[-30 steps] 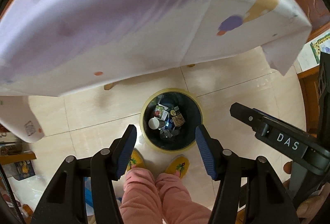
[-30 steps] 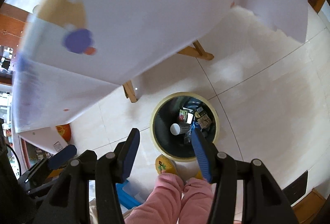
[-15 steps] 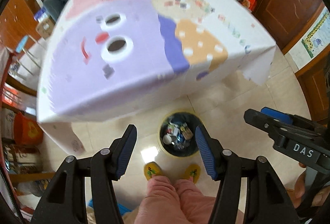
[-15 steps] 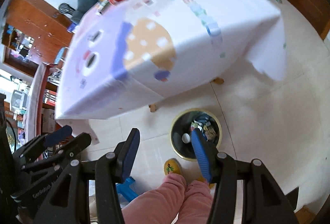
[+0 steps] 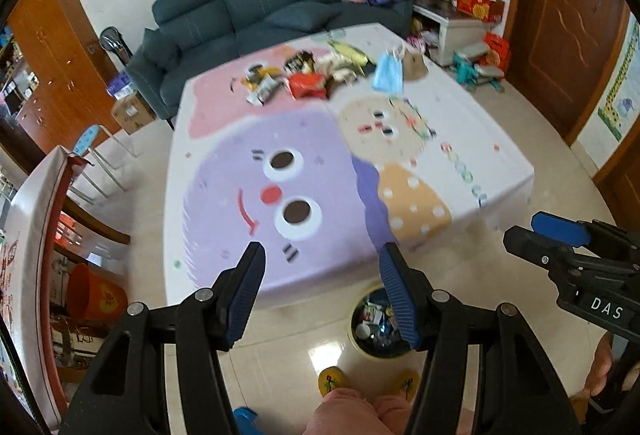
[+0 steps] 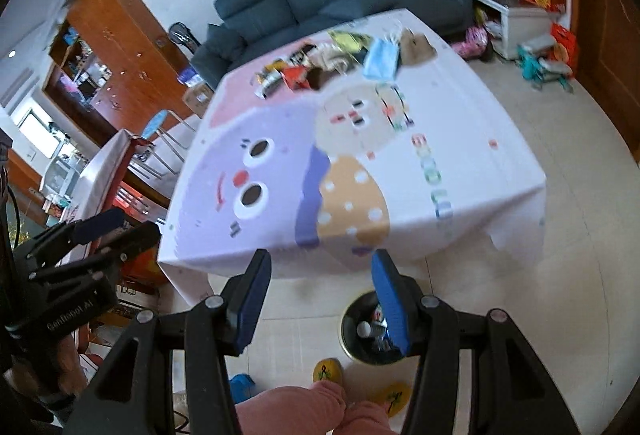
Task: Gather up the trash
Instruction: 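Raise both tools and move back toward the table, then grasp the yellow snack bag with the left tool while the right tool grasps the white-and-green packet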
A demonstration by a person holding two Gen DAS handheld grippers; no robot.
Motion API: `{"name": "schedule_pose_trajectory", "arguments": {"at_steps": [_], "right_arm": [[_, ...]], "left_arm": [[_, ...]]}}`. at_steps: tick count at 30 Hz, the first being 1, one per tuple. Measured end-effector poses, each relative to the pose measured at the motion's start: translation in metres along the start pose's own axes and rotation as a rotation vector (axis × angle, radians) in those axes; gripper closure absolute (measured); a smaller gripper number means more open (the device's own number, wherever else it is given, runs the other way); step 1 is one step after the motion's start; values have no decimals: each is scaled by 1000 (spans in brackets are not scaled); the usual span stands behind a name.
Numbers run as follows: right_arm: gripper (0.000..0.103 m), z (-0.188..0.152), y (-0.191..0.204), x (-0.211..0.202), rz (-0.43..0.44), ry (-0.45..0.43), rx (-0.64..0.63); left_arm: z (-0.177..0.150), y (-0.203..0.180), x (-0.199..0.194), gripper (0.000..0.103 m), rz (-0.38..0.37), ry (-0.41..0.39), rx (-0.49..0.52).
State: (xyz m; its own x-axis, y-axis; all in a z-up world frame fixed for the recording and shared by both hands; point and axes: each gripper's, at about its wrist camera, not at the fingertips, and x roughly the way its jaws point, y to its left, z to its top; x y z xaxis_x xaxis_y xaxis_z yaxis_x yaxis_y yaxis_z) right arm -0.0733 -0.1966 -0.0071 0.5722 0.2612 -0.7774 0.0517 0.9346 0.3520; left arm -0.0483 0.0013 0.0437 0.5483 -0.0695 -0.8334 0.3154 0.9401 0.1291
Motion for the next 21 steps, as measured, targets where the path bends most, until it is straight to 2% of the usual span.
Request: {"name": "schedule_pose_trajectory", "arguments": {"at_steps": [9,12,15,21], "right_arm": [[50,63,30,0,58,-63,-57],[50,89,46,7,56,-79,-74],[50,115,64,20,50,-92,-80],[50,175,104,78,28,-88,-33]], "left_arm": [[43,47,-19,44,47,-60,-33],[62,65,-14,36,91,-73,5],[84,84,-4,36,119,-96,64],[137,136,38,36,73,-120,185]]}}
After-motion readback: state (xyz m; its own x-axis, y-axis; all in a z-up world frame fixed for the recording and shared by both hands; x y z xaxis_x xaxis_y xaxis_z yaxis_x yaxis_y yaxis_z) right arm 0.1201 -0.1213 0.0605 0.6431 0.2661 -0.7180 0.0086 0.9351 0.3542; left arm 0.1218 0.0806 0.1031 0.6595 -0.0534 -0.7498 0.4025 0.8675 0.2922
